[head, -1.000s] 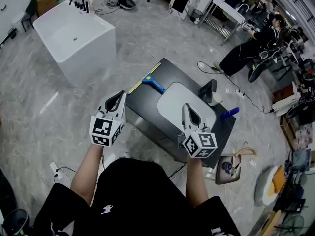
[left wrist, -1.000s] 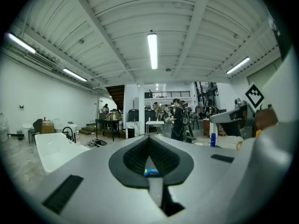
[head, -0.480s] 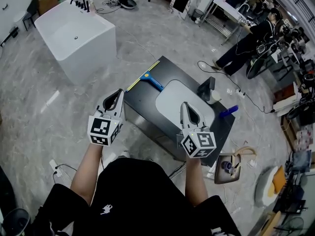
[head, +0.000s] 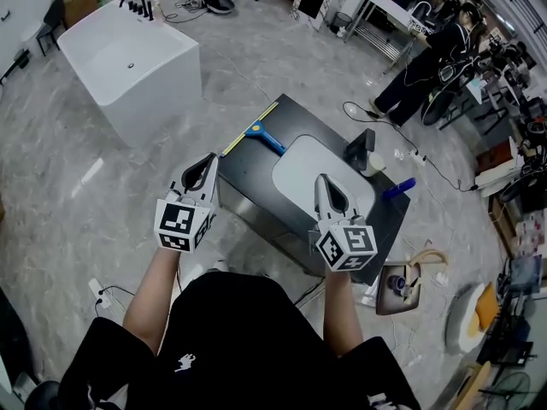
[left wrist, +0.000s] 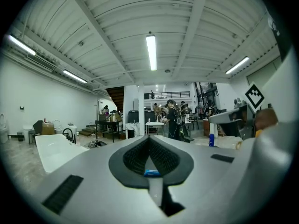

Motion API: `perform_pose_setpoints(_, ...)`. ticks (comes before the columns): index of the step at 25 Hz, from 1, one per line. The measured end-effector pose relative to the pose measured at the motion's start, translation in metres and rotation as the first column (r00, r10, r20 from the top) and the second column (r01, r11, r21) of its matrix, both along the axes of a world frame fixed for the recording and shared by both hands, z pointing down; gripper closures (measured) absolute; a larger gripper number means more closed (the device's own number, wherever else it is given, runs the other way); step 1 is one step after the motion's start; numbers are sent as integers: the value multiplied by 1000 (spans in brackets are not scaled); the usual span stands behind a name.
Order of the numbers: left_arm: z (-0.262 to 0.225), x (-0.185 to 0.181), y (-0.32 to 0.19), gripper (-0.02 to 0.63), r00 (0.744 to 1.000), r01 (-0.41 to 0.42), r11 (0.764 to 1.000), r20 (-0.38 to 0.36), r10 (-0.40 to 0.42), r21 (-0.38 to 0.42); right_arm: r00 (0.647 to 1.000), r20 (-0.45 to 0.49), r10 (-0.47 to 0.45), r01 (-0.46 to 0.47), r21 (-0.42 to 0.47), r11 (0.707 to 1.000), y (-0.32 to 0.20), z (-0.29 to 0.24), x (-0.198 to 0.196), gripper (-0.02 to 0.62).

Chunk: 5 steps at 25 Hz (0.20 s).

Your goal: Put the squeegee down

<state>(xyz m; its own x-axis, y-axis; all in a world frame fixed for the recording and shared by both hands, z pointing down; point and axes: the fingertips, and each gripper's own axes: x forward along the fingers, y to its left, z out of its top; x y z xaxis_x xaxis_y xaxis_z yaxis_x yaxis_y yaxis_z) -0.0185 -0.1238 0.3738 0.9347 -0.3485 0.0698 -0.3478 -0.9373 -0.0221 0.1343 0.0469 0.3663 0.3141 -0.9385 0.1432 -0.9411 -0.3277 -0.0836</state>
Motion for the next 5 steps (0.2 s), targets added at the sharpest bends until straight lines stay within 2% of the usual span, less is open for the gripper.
perform_pose_setpoints(5,2,1,-9,603,1000,-7,1000,2,7,-5,1000,-9,8,-9,-4,1000,-8,0,0,594)
